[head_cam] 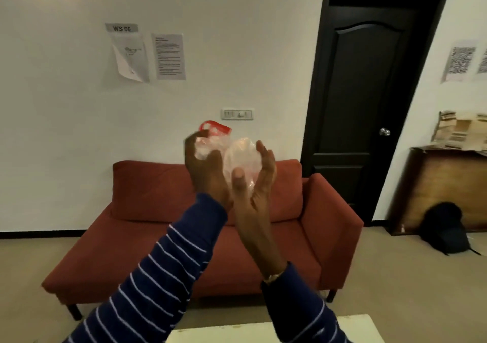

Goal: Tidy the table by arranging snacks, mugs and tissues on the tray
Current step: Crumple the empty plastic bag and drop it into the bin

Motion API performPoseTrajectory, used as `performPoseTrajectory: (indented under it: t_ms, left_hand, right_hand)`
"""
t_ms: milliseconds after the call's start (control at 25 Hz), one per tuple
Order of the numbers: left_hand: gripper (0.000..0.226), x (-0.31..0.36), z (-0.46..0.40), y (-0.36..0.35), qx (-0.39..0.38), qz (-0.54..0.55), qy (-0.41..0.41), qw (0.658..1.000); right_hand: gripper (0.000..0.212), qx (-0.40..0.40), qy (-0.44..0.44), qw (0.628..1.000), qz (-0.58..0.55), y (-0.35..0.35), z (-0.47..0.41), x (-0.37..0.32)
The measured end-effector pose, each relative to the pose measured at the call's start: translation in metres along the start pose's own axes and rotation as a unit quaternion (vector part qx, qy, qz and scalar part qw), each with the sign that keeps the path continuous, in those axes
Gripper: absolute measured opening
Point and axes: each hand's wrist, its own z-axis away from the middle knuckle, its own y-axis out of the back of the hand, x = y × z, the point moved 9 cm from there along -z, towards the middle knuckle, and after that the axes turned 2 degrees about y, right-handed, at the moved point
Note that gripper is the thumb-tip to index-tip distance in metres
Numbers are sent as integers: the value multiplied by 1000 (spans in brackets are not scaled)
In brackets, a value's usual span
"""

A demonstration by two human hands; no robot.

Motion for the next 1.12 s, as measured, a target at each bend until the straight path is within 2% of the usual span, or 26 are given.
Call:
performPoseTrajectory:
  t_ms: [40,120,160,240,280,360,400,480,560,640,720,800,840,920,960,1040,1120]
  left_hand:
    - [38,-9,7,-12,-22,-24,-12,999]
    - [28,-23,20,-18,-32,-154,-71,985]
    - [22,-34,28,-26,-36,-191,-81,978]
    - [28,-50,44,-43,-79,-281,-117,949]
    - [39,-52,49,-53,-98,-344,-156,921]
    - [70,-60,56,-70,-102,-495,-253,825]
    - [78,-62,61,-80,-107,-519,-301,792]
    - [78,-73,73,-97,-136,-519,-343,771]
    - [72,-87,80,-106,-150,-507,-335,780]
    - [62,-92,77,-102,-129,-470,-311,816]
    - [43,-92,70,-95,-102,-419,-269,861]
    - [25,-89,64,-83,-53,-375,-227,897]
    - [23,-90,61,-73,-20,-338,-193,921]
    - [19,-103,55,-49,47,-223,-84,970]
    - [14,-113,51,-33,81,-179,-17,980]
    - [18,-141,50,-8,102,-136,141,975]
    - [27,-176,69,-13,20,-107,302,947]
  right_hand:
    - [41,51,17,999,7,31,1,-10]
    - [31,100,17,995,13,54,-11,-18]
    - [26,110,15,993,33,71,-13,-23]
    - [20,117,-1,990,78,94,-22,-21]
    - [21,126,-4,988,89,108,-20,-21]
    - [15,124,-19,990,61,133,-14,-15]
    - [10,105,-30,993,45,140,-12,-13]
    - [16,38,-59,996,51,143,-7,-7]
    - [28,-6,-101,995,-13,149,-1,1]
    - [53,-6,-166,982,-84,155,1,8]
    - [60,6,-212,962,-172,158,4,17]
    - [60,-1,-200,969,-146,158,8,14]
    - [59,-21,-181,977,-109,153,14,13]
    - [52,-72,-139,987,-21,143,37,18]
    - [48,-91,-122,988,9,141,51,23]
    - [47,-112,-123,986,21,149,80,40]
    - [47,-142,-133,979,55,164,97,49]
